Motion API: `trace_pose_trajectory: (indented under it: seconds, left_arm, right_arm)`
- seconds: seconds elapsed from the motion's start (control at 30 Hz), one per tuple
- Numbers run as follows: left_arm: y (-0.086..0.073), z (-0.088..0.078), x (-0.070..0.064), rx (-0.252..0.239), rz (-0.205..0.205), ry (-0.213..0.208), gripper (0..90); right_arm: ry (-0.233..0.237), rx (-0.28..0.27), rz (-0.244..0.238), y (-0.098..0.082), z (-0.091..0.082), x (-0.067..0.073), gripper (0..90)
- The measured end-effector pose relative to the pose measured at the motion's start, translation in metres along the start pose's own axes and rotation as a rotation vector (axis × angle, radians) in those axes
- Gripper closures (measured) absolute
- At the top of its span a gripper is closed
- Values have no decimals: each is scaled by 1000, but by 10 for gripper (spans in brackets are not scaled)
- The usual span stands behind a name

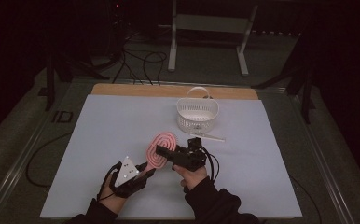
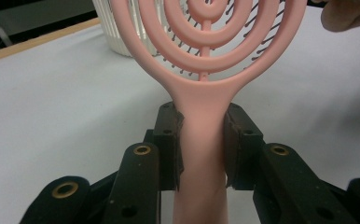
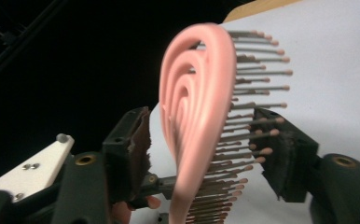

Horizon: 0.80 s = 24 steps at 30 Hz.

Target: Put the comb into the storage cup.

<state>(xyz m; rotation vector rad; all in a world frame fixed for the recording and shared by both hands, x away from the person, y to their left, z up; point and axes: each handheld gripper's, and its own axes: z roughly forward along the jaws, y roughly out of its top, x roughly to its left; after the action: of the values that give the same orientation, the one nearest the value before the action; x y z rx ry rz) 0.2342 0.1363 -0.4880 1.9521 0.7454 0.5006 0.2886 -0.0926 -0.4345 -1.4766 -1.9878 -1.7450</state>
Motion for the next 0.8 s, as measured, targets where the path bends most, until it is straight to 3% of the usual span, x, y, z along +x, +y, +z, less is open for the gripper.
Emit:
trace_pose_trajectory:
  seconds: [0.33, 0.5, 0.8]
  left_arm:
    - [0, 1, -1, 9, 2, -12, 709]
    - [0, 3, 1, 18, -10, -26, 708]
    - [2, 5, 2, 34, -21, -48, 706]
  right_arm:
    - [11, 32, 41, -4, 6, -3, 596]
    - [17, 45, 40, -4, 7, -3, 621]
    - [17, 45, -33, -3, 7, 1, 639]
